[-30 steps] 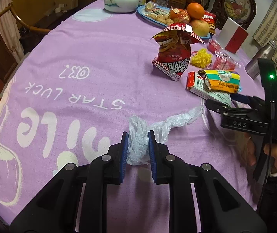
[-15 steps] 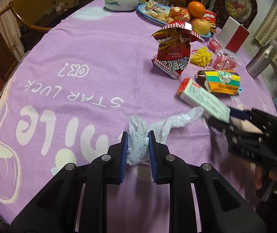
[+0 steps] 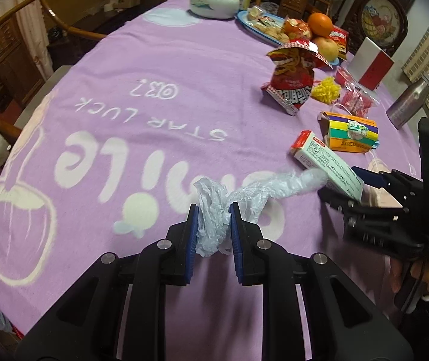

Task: Collect trash
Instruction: 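Grasp the white medicine box with the right gripper while the left gripper holds the plastic bag, then carry the plastic bag and medicine box over the red basket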

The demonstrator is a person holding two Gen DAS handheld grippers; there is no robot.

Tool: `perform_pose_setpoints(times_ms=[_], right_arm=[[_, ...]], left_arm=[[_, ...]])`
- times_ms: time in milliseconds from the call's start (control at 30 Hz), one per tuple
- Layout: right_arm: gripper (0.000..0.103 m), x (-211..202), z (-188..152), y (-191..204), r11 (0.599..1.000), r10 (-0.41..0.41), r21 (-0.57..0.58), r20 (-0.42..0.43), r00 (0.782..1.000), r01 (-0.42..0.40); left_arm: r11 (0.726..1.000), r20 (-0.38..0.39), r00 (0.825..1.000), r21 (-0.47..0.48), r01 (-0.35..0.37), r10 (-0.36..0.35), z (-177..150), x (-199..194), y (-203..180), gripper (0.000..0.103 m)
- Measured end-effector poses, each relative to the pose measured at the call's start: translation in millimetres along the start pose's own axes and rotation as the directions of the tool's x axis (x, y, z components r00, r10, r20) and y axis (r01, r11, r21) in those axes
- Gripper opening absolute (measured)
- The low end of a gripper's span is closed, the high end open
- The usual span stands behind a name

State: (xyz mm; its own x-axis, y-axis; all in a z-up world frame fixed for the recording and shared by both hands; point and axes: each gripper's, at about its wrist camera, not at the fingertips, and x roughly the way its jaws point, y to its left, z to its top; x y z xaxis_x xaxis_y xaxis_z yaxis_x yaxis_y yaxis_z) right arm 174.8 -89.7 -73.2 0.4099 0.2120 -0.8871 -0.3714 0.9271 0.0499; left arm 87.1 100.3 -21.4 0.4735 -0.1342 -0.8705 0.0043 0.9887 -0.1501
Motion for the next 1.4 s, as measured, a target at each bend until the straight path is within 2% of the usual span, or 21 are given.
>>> perform_pose_setpoints(times_ms=[200, 400, 600, 700, 833, 1000, 1233, 1400], right_arm=[[0.06, -14, -6, 4, 0.999, 0.041, 0.024, 0.028, 0.999, -0.041], [0.06, -49, -23, 26, 0.994, 0.107, -0.004, 0.085, 0.991, -0.107], [0.06, -74, -43, 59, 0.984, 0.177, -0.05, 0.111, 0.978, -0.173], [0.06, -85, -52, 83, 0.971, 0.23, -0.088, 0.12, 0.966, -0.22], [0.06, -94, -60, 123, 0.946, 0.306, -0.147, 0.111, 0.946, -0.289], [0.06, -100, -62, 186, 0.899, 0.389, -0.245, 0.07, 0.918, -0.362], [0.06, -104, -73, 293, 0.788, 0.495, -0.403, -0.035, 0.868, -0.465], [0.06, -95, -84, 351, 0.724, 0.52, -0.457, -0.129, 0.844, -0.516]], left_arm=[[1.0, 0.026, 1.0, -0.023, 0.011, -0.01, -11, -20, 8, 0.022], [1.0, 0.076, 0.997, -0.015, -0.011, 0.012, -33, -47, 11, 0.022], [0.997, 0.122, 0.991, -0.044, -0.057, 0.062, -61, -78, 27, 0.022], [0.99, 0.158, 0.98, -0.085, -0.113, 0.125, -81, -99, 43, 0.022], [0.969, 0.189, 0.96, -0.168, -0.178, 0.209, -112, -126, 76, 0.022], [0.936, 0.194, 0.941, -0.273, -0.221, 0.278, -152, -156, 123, 0.022], [0.858, 0.16, 0.919, -0.444, -0.258, 0.36, -198, -181, 195, 0.022], [0.808, 0.123, 0.907, -0.514, -0.289, 0.403, -221, -182, 233, 0.022]])
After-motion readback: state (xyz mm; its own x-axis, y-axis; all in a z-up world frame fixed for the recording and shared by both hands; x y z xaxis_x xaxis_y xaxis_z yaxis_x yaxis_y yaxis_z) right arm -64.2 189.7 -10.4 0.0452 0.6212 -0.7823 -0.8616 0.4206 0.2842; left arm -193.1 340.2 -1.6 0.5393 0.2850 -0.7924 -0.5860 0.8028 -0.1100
